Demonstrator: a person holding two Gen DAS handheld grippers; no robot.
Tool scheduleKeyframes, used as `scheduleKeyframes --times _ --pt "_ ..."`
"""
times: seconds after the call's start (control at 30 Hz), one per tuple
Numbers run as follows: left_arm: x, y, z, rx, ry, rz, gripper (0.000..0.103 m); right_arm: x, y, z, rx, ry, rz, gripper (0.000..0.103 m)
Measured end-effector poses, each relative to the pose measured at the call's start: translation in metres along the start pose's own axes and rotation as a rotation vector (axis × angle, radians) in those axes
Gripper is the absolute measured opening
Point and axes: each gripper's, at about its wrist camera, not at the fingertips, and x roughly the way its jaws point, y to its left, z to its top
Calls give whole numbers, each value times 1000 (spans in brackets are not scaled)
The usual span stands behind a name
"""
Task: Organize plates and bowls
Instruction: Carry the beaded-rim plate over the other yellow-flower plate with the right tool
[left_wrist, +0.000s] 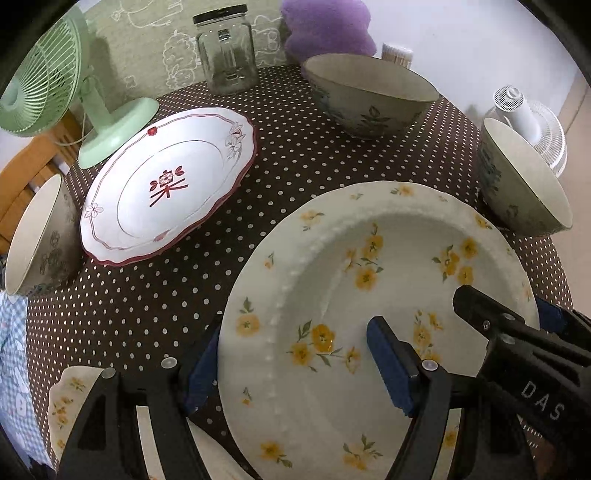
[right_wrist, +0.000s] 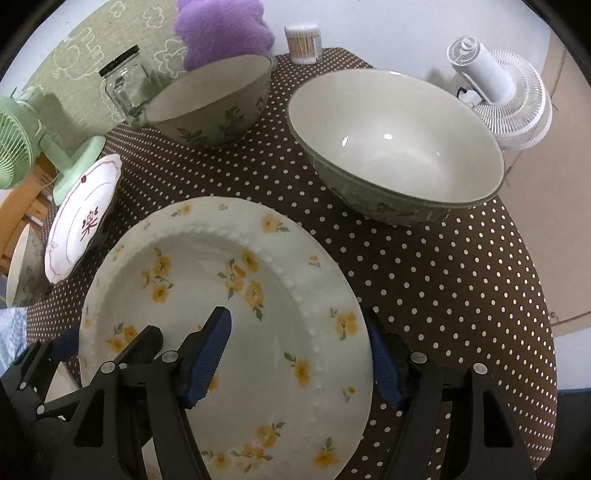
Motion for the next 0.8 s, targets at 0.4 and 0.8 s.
scheduleKeyframes --times 0.4,0.8 --pt "-3 13 5 -64 -6 -2 60 3 1 -2 -65 33 -4 64" --pt "-10 -2 -2 -74 24 -1 60 -3 -4 1 -95 67 -15 64"
